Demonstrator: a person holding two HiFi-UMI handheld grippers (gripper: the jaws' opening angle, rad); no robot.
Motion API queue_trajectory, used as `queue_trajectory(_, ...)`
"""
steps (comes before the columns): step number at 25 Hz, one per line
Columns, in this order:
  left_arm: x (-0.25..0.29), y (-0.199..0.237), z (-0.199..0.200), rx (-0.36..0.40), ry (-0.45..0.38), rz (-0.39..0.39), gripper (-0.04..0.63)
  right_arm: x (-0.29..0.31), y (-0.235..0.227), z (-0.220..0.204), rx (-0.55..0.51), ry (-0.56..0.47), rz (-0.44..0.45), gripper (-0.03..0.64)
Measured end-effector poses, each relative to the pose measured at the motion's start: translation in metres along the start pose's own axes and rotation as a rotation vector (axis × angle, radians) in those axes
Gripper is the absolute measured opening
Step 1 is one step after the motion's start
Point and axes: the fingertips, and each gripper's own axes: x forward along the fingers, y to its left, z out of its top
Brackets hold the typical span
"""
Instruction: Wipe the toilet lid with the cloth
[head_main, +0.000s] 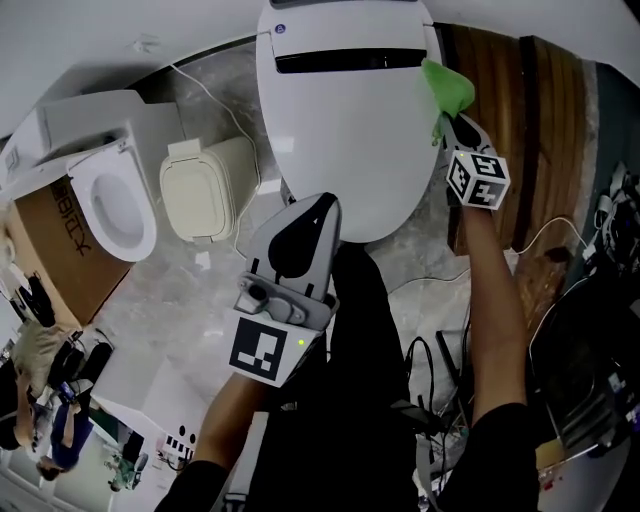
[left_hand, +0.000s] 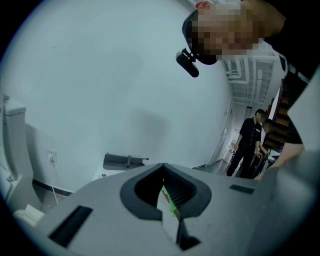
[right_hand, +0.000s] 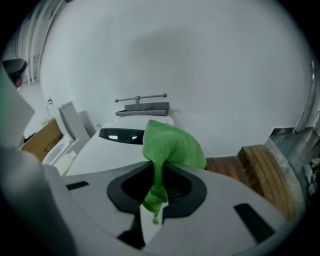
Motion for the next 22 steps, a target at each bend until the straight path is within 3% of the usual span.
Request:
queue_trajectory(8, 0.012, 0.016, 0.001, -0.010, 0.015, 0.014, 0.002, 0.044, -0.039, 0.013, 0.007, 0.087, -0.110, 0.066)
queue_trajectory(17, 0.017, 0.020, -0.001, -0.011, 0.022, 0.028, 0.002, 0.074, -0.037, -0.002, -0.156, 0.223, -0.086, 0.066)
queue_trajectory(22, 0.013, 0.022, -0.006, -0.012, 0.028, 0.032, 0.002, 0.074, -0.032, -0.007, -0.233, 0.249, -0.068, 0.066)
